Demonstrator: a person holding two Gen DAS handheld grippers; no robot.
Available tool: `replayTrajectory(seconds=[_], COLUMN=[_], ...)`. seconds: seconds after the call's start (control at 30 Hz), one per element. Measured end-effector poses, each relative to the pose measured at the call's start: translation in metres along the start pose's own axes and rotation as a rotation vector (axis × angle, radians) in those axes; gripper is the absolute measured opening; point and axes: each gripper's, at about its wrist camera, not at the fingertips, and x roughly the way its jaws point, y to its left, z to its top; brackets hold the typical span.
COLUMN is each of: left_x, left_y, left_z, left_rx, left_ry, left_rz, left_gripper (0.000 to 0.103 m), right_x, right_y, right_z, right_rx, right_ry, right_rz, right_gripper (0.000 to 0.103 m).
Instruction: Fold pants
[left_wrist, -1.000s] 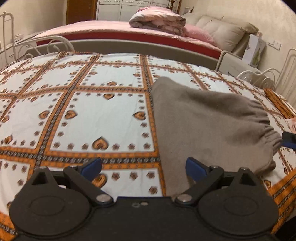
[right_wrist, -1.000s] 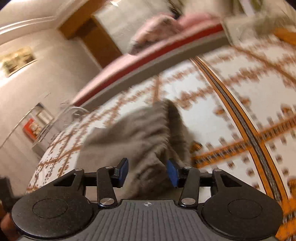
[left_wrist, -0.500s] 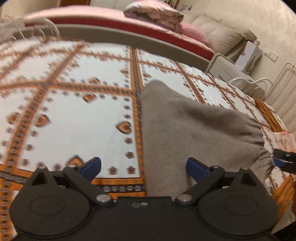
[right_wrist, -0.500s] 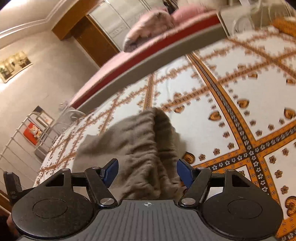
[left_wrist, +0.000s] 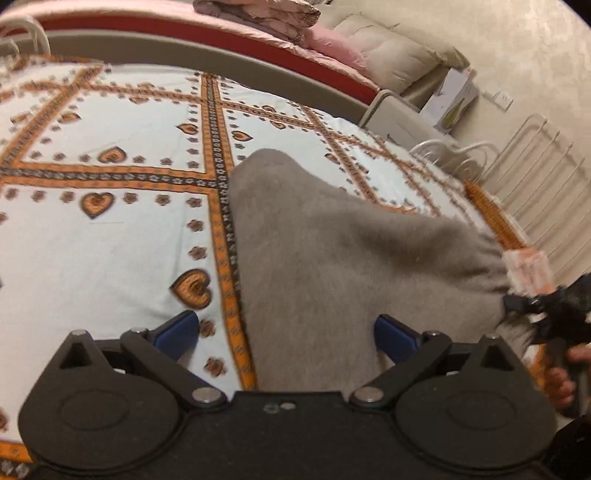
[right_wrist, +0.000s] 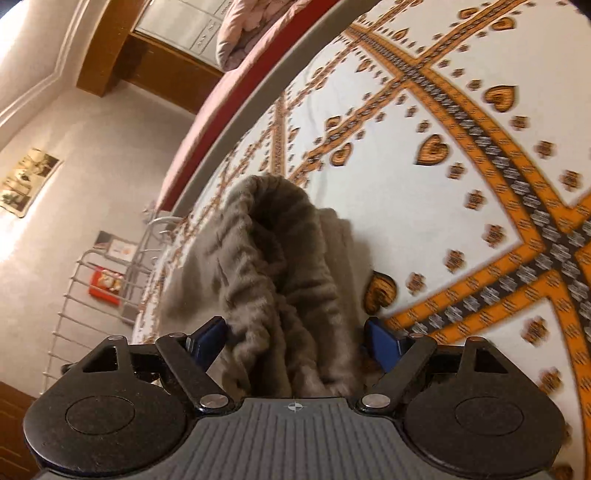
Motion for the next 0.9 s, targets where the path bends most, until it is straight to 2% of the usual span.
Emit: replayTrajectory(seconds=[0.1, 0.17, 0.2, 0.23, 0.27, 0.3, 0.37, 0.4, 0.53, 0.63, 0.67, 0.7, 0.73, 0.77, 0.8, 0.83, 0.9], left_x=[0.005, 0.006, 0.007, 0.007, 0.006, 0.003, -0.004, -0.009, -0.018, -0.01, -0.004, 0.008, 0.019, 0.032, 0.041, 0.048, 0.048], left_y=[0.004, 0.002, 0.001, 0.001, 0.004, 0.01, 0.018, 0.017, 0.012, 0.026, 0.03, 0.034, 0.035, 0.034, 0.031, 0.028, 0.028], left_z=[0.005, 0.006, 0.005, 0.005, 0.005, 0.005, 0.009, 0.013, 0.049, 0.089, 0.099, 0.11, 0.115, 0.117, 0.115, 0.111, 0.105], left_rx=[-0.047, -0.042, -0.044, -0.058, -0.066, -0.106, -0.169, -0.163, -0.119, -0.108, -0.097, -0.064, -0.027, 0.015, 0.073, 0.129, 0.121], left_ry=[0.03, 0.049, 0.063, 0.066, 0.061, 0.047, 0.012, -0.009, -0.116, -0.174, -0.174, -0.165, -0.151, -0.123, -0.089, -0.07, -0.095], left_rz=[-0.051, -0.074, -0.093, -0.107, -0.122, -0.141, -0.184, -0.194, -0.197, -0.16, -0.139, -0.083, 0.001, 0.138, 0.235, 0.271, 0.253], left_gripper=[0.092, 0.07, 0.05, 0.04, 0.034, 0.023, 0.018, 0.017, 0.017, 0.018, 0.02, 0.033, 0.054, 0.063, 0.067, 0.075, 0.084], right_x=[0.016, 0.02, 0.02, 0.019, 0.021, 0.021, 0.015, 0.011, 0.014, 0.034, 0.045, 0.059, 0.072, 0.085, 0.098, 0.105, 0.107], right_y=[0.002, 0.004, 0.006, 0.011, 0.014, 0.02, 0.038, 0.05, 0.09, 0.113, 0.114, 0.112, 0.107, 0.099, 0.092, 0.087, 0.084], right_z=[0.01, 0.014, 0.014, 0.013, 0.013, 0.013, 0.016, 0.019, 0.049, 0.093, 0.11, 0.126, 0.137, 0.144, 0.149, 0.148, 0.141], right_rx=[-0.022, -0.018, -0.024, -0.037, -0.058, -0.088, -0.152, -0.185, -0.276, -0.317, -0.31, -0.303, -0.307, -0.3, -0.301, -0.323, -0.335], right_ry=[0.048, 0.051, 0.049, 0.058, 0.065, 0.061, 0.045, 0.033, -0.003, -0.023, -0.018, -0.01, -0.019, -0.035, -0.03, -0.019, -0.018], right_rz=[-0.004, -0.002, -0.005, 0.002, 0.001, -0.007, 0.005, 0.031, 0.093, 0.097, 0.089, 0.062, 0.011, -0.081, -0.186, -0.223, -0.153], right_gripper=[0.08, 0.078, 0.062, 0.057, 0.052, 0.048, 0.046, 0.046, 0.046, 0.046, 0.051, 0.06, 0.063, 0.065, 0.065, 0.065, 0.065])
